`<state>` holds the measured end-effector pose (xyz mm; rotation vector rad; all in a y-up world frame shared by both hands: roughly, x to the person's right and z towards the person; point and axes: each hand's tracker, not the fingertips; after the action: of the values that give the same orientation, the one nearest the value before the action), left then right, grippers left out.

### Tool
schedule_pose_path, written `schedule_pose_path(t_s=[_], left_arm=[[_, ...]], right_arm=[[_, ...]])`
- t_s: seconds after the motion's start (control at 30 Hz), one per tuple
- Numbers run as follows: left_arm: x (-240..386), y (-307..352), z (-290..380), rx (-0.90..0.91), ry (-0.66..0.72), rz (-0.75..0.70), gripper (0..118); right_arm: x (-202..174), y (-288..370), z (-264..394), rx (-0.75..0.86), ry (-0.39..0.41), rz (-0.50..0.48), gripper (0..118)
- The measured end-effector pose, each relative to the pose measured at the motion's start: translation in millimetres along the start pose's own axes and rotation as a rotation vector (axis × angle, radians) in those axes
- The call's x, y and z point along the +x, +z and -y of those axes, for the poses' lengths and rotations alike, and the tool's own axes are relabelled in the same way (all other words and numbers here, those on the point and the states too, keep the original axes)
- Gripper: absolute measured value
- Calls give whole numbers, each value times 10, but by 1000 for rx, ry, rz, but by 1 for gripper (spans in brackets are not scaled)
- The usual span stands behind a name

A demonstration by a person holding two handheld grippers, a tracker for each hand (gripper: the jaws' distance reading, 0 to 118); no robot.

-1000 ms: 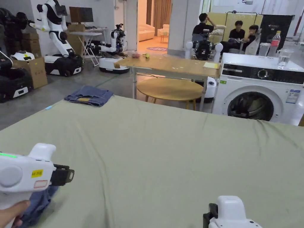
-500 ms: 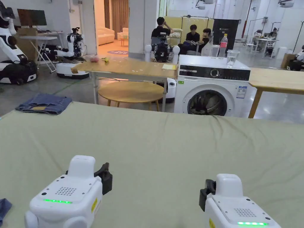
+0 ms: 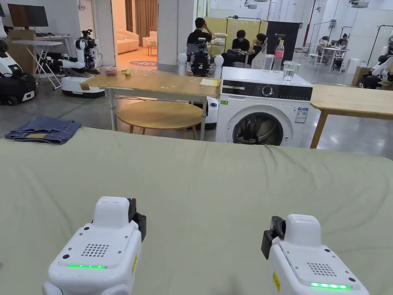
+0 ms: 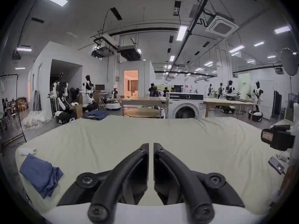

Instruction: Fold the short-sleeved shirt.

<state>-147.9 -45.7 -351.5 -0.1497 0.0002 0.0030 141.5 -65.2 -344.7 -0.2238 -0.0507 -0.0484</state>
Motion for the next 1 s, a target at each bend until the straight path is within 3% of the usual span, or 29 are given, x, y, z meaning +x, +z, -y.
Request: schedule_pose_path(t_s=[0.27, 0.67, 0.7, 0.77, 0.83, 1.0], left_arm=[[-61, 1, 5, -6, 22, 20, 0], [-76, 1, -30, -14, 7, 4, 3], [-73, -4, -32, -17, 13, 2, 8], [-72, -22, -34, -24, 20, -8, 27], [-76, -28, -39, -27, 38, -8, 52], [-102, 19, -62, -2, 78, 21, 83]], right_arm=[[-49, 1, 1, 21, 41, 13, 0], [-33, 22, -25, 37, 29, 31, 0], [-48, 24, -33, 38, 29, 35, 7], [-72, 28, -33, 38, 30, 41, 28], [-91, 30, -34, 40, 39, 39, 59], [-81, 17, -33, 36, 32, 81, 91]])
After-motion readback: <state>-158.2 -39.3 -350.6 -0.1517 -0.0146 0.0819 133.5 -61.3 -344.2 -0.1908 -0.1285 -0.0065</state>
